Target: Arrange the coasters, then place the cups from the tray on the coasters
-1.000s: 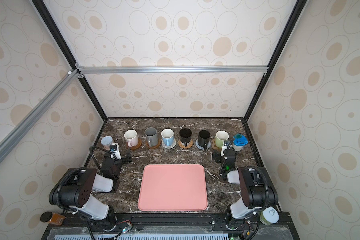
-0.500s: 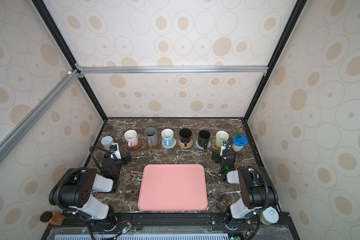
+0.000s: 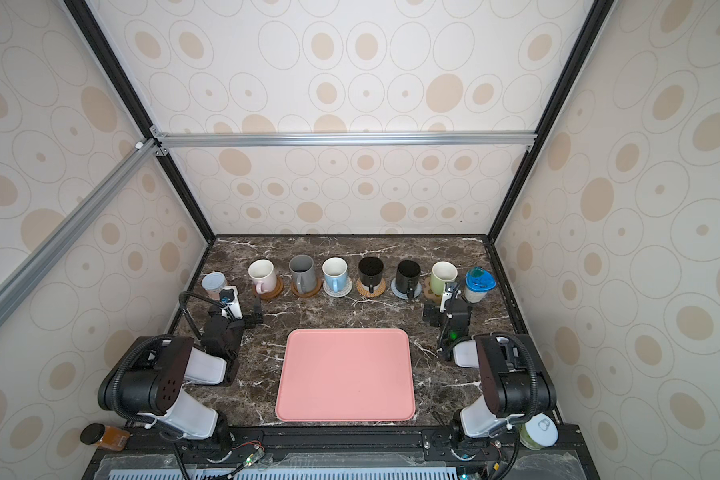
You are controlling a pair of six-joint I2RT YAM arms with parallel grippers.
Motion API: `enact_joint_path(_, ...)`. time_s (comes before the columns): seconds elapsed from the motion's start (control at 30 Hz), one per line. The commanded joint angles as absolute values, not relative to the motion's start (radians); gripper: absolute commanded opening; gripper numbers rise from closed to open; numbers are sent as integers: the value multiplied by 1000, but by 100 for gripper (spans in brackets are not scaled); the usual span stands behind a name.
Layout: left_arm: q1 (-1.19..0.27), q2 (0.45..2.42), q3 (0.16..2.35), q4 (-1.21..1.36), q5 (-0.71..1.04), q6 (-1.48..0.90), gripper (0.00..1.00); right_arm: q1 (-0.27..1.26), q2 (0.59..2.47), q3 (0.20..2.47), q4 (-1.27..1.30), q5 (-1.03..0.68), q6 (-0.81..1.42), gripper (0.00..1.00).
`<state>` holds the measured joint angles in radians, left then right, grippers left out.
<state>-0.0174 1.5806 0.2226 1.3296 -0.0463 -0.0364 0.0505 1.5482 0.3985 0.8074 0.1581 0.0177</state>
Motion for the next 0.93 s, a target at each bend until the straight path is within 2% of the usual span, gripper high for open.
enact_joint_path(0.0,-11,1578,230,1347,-38,-15,100,55,1537,412,812,171,8,100)
enact_joint_path(0.9,-11,1580,232,1342,-37,-15,100,54,1536,411,812,172,8,100)
